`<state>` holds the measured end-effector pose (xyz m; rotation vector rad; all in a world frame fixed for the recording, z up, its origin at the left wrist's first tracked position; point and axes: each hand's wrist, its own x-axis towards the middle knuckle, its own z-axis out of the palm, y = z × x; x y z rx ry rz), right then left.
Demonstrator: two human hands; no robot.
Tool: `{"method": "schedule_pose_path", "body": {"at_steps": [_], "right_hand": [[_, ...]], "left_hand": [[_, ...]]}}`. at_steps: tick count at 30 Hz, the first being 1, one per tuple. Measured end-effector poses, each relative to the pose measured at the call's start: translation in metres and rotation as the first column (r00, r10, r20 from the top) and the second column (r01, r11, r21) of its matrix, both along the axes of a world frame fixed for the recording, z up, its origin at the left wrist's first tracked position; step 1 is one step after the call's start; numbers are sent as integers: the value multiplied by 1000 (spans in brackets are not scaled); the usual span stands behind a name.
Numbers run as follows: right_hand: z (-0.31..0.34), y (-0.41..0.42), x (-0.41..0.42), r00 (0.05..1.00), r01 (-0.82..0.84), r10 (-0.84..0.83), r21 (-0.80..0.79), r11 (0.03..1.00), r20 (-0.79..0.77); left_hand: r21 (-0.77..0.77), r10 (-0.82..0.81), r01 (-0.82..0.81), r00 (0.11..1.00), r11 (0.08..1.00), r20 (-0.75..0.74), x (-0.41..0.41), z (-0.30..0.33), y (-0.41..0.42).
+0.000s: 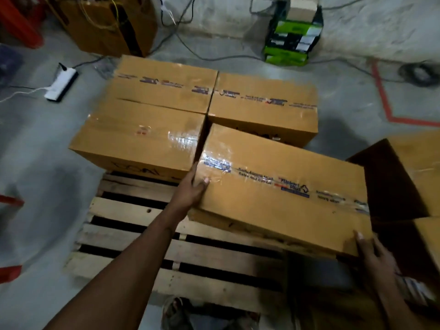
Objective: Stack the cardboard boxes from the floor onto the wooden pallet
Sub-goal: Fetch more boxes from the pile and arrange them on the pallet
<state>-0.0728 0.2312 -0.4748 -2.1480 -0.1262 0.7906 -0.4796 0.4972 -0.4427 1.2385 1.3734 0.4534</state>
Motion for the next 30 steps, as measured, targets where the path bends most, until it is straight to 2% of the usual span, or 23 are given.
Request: {"method": "schedule_pose_path", "body": {"at_steps": [1,4,7,9,14,16,18,20,22,24,27,30], "right_hand": [[-26,-1,11,1000,-1,1,-21,1000,-1],[-52,7,41,998,61,-59,64,996,-22],[-92,28,47,990,73,-44,218,973,-136],[-115,45,53,979,89,-44,222,971,-198],[-165,90,62,987,28,16,271,962,-161],[-172,107,54,982,9,46,287,958,-182],[-170,118,42,978,54,8,290,955,-207],[-169,121,32,967,123,-52,281,952,-249],[-167,116,27,958,160,-83,272,949,-276],[-166,112,30,950,141,-49,283,949,-309],[-164,120,41,945,105,3,309,945,-328],[-159,142,43,936,71,51,329,942,-349]], "left_hand": [[-1,-36,36,999,999,2,10,-16,10],[-32,-45,44,999,998,-19,33,-71,24],[-34,-28,26,998,999,-59,46,-113,34],[-19,-12,10,996,1000,-83,54,-141,43],[45,-12,16,996,999,-84,55,-173,90],[86,-43,59,983,995,-178,54,-190,103],[140,-74,132,930,981,-361,61,-182,94],[181,-32,142,862,973,-506,68,-179,70],[254,103,43,839,966,-534,71,-184,40],[254,279,-174,837,951,-471,76,-189,16],[-6,445,-479,820,878,-359,81,-207,5],[-305,640,-629,764,715,-75,89,-206,13]]}}
